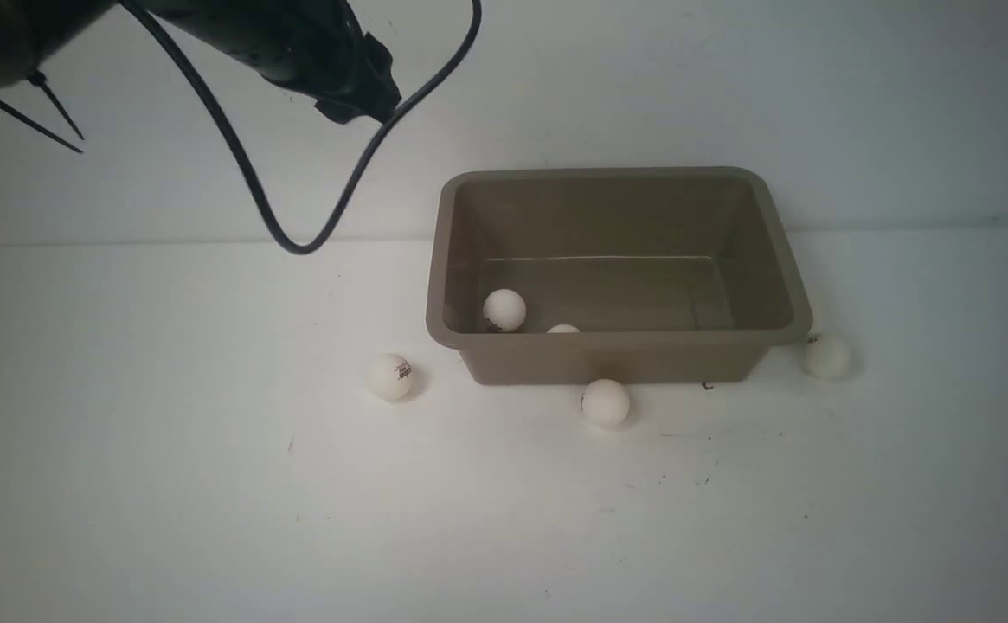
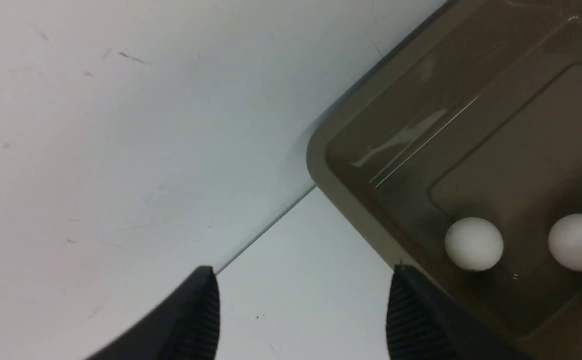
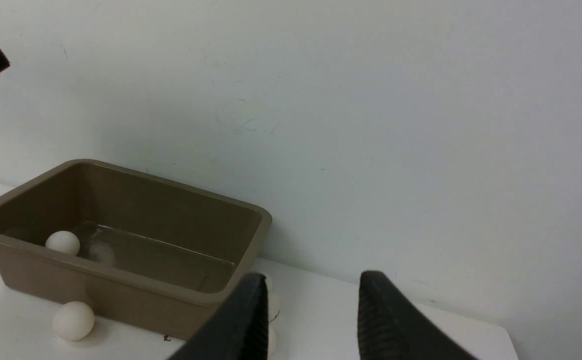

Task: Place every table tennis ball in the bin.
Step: Use the left arm to clamp the table tennis ball closest to it

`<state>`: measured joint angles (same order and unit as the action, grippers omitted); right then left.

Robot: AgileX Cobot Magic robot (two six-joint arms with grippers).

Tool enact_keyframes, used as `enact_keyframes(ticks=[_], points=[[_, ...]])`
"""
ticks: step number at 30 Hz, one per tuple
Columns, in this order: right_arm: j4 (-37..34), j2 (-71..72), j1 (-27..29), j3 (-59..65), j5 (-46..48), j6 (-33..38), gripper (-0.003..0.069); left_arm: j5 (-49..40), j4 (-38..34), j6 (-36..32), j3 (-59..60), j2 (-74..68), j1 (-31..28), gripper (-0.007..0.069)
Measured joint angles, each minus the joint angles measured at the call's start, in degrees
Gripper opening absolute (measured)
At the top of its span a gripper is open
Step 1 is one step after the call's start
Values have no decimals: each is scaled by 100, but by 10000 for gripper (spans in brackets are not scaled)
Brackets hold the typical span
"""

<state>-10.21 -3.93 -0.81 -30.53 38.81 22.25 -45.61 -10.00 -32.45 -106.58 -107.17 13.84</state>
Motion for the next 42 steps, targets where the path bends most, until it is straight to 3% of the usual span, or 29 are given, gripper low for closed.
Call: enact_keyframes(ticks=[10, 15, 20, 26, 42], points=[[0, 0, 0, 0, -53, 5, 243, -847, 31, 195, 21, 1103, 0, 405], [0, 0, 0, 0, -71, 5, 243, -935, 6, 272, 598, 1432, 0, 405], [43, 0, 0, 0, -98, 5, 243, -636, 12, -190, 1646, 1464, 0, 405], [149, 0, 0, 0, -105, 5, 243, 487, -54, -806, 2880, 1384, 0, 405], [154, 0, 0, 0, -130, 5, 243, 807, -1132, -1663, 3049, 555, 0, 438]])
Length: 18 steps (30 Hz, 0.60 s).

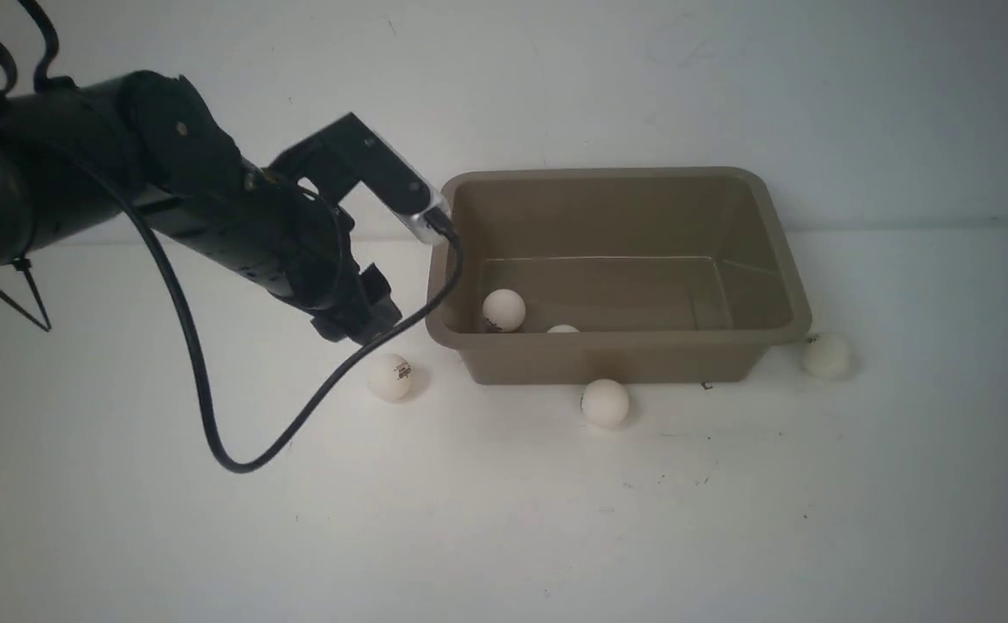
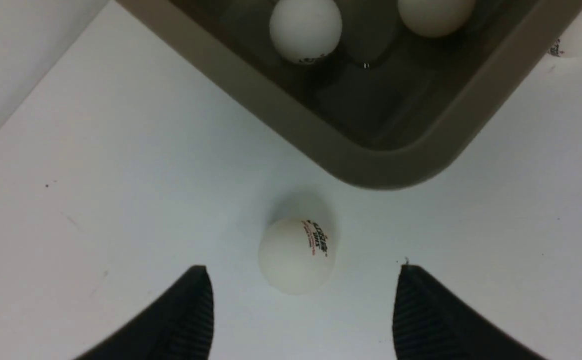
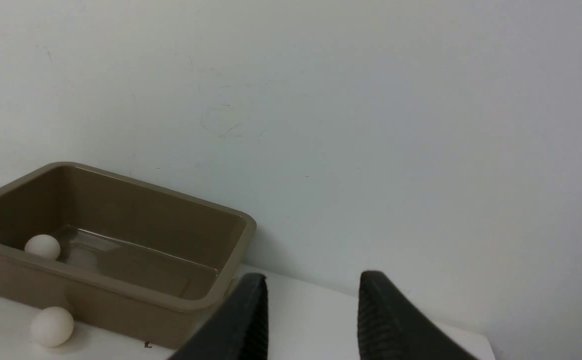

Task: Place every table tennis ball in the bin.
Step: Use the left arm to clamp the table tennis ball closest to it

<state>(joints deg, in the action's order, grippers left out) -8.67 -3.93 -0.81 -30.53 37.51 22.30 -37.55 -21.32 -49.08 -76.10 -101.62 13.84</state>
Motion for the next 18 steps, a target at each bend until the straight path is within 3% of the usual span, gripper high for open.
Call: enact_keyframes(ticks=[18], points=[[0, 0, 0, 0, -6, 0, 243, 531, -390, -373, 0, -896, -74, 461]])
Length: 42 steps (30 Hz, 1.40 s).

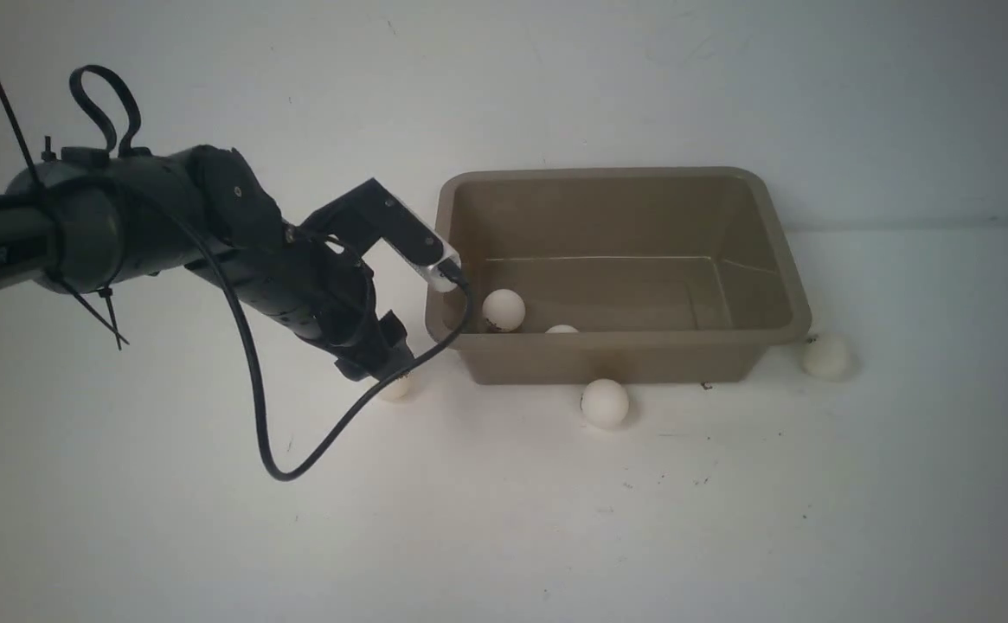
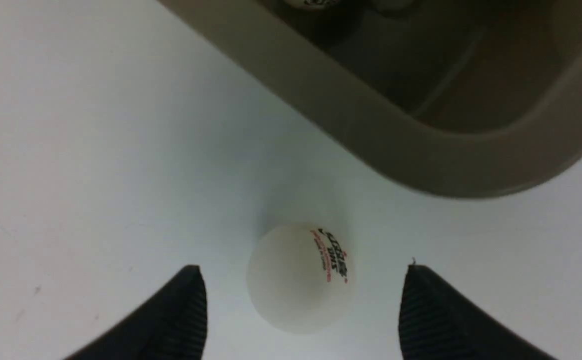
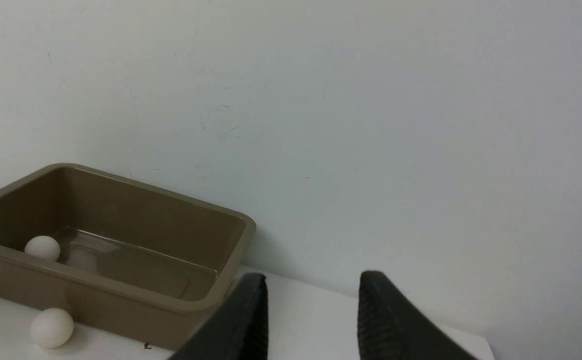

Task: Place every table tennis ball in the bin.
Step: Use the left arm to clamp the table tennis ball closest to it

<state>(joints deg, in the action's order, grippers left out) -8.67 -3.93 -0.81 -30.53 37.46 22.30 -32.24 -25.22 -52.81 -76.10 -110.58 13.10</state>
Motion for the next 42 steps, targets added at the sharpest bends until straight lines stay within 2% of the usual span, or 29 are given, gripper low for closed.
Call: enact_keyframes(ticks=[13, 32, 38, 40, 42], points=[[0, 0, 0, 0, -86, 0, 243, 11, -1422, -1052, 0, -297, -233, 461], [138, 0, 0, 0, -128, 0, 243, 123, -1423, -1108, -5, -716, -255, 461], [148, 0, 0, 0, -128, 0, 243, 428, -1416, -1114, -5, -820, -255, 460], [148, 0, 0, 0, -128, 0, 243, 467, -1416, -1091, -5, -842, -261, 444], [154, 0, 0, 0, -128, 0, 243, 502, -1414, -1050, -5, -848, -261, 380]])
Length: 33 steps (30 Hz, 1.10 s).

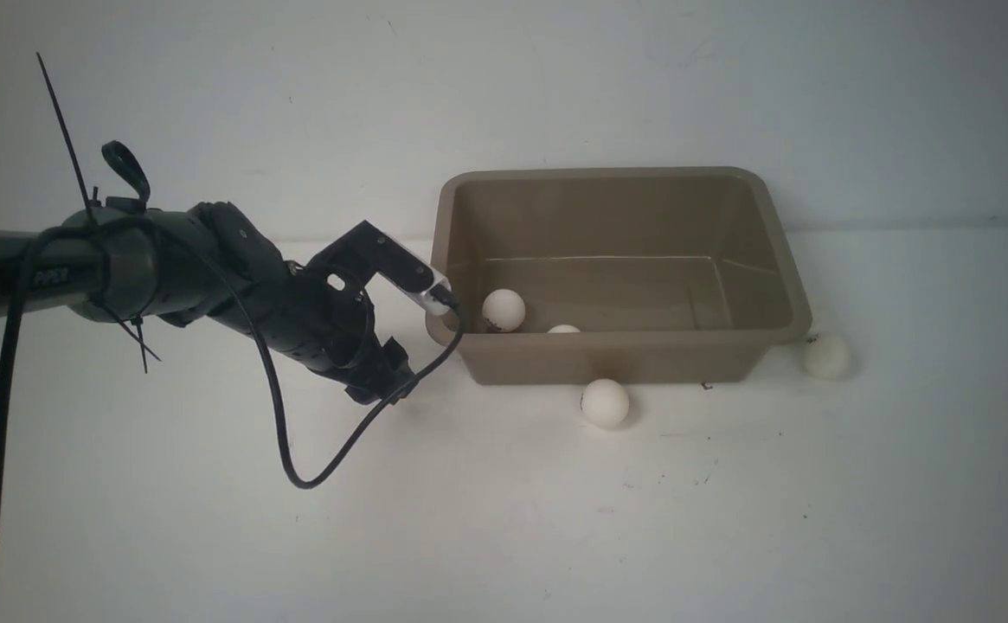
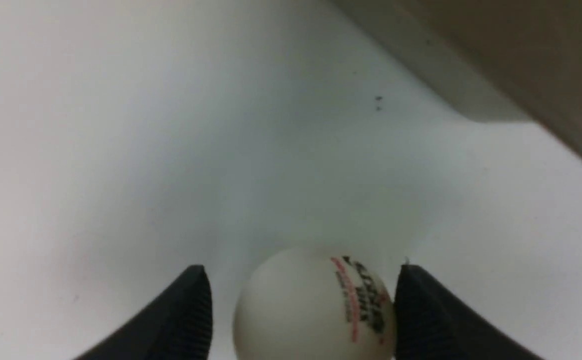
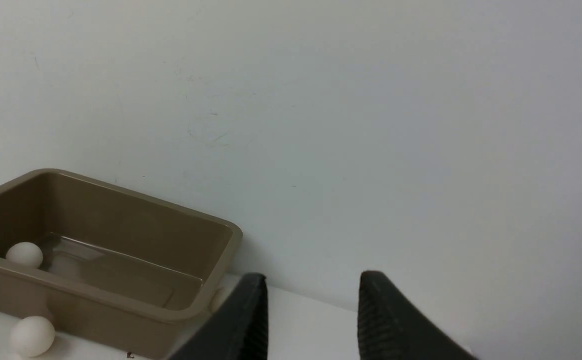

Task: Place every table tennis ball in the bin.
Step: Use the left arm to clamp the table tennis ball closest to it, then use the left arm to put the table tennis ball into the box

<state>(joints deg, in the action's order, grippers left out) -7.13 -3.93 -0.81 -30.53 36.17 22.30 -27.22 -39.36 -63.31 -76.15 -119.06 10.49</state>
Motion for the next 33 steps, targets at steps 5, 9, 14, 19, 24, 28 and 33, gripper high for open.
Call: enact_keyframes(ticks=[5, 9, 14, 19, 24, 28, 33], points=[[110, 0, 0, 0, 0, 0, 243, -169, 277, 5, -4, 38, 0, 353], [122, 0, 0, 0, 0, 0, 243, -307, 663, 122, 2, 269, -10, 353], [127, 0, 0, 0, 0, 0, 243, -116, 884, 246, 2, 1103, -89, 353], [133, 0, 0, 0, 0, 0, 243, -106, 14, -162, -4, 1635, -79, 353], [139, 0, 0, 0, 5, 0, 243, -391, -1501, -1726, -4, 1461, 228, 353], [139, 0, 0, 0, 25, 0, 243, -408, -2659, -2878, -44, 1178, 486, 353], [139, 0, 0, 0, 126, 0, 243, -224, -2977, -3102, -179, 738, 513, 353]])
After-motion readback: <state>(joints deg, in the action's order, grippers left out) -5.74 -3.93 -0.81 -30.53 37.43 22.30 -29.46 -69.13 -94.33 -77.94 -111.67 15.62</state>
